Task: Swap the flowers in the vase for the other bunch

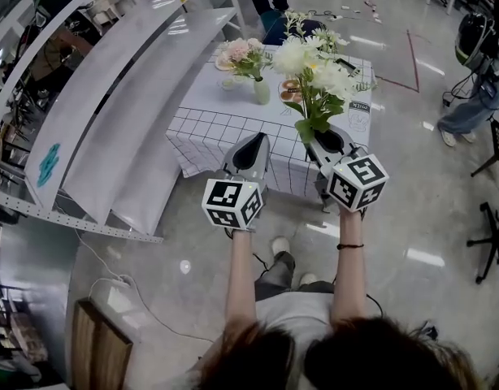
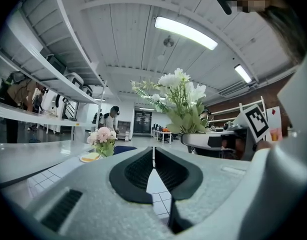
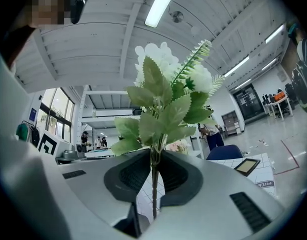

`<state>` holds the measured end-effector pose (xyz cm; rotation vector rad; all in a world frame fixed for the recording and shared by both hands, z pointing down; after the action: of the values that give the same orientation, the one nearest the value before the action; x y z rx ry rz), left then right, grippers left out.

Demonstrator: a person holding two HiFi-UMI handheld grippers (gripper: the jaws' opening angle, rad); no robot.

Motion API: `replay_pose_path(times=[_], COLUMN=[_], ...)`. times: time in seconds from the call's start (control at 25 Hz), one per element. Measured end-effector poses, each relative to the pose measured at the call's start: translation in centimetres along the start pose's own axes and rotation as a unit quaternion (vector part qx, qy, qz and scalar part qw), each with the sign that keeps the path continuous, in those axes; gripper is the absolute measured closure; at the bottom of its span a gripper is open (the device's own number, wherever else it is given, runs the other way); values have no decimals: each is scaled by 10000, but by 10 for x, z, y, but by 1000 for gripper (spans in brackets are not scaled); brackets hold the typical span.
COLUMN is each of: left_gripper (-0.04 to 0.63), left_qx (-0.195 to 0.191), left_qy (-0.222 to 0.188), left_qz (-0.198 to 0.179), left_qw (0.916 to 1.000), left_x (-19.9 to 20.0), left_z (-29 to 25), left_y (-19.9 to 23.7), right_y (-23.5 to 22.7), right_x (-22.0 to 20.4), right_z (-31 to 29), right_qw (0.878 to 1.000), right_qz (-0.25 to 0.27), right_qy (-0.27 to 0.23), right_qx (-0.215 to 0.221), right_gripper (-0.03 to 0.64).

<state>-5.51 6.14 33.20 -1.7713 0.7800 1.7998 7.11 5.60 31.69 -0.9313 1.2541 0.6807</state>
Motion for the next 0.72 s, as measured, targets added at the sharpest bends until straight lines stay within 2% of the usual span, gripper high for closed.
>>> replay_pose_path(times=[0.12,0.28,0.72], left_gripper=[572,572,572], left_qx=[-45,-66,-161], left_qy=[-185,-130,-170], left_qz=[-178,-368,-126], left_qw=[9997,9992,9996], left_x=[5,6,-5], left_z=[-10,-22,-41], left_y=[11,25,72], right_y=[-7,-13,-22], right_x=[-1,0,-13], right_z=[-14,-30,-72], right_qw=[10000,9999,9995], right_qz=[-8,-4,-33], right_qy=[10,20,66], right_qx=[-62,-139,-314], right_gripper=[566,566,566])
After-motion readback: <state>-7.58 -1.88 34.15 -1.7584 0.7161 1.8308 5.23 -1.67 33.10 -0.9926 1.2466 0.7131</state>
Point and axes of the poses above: the fingertips, and each gripper's own axes: z backward along the fingers, y to its left, x out of its top, the point moved 3 cm from there along z, backward along the fingers, and after that the axes turned 9 degrees about -x, right-handed, at the moved point
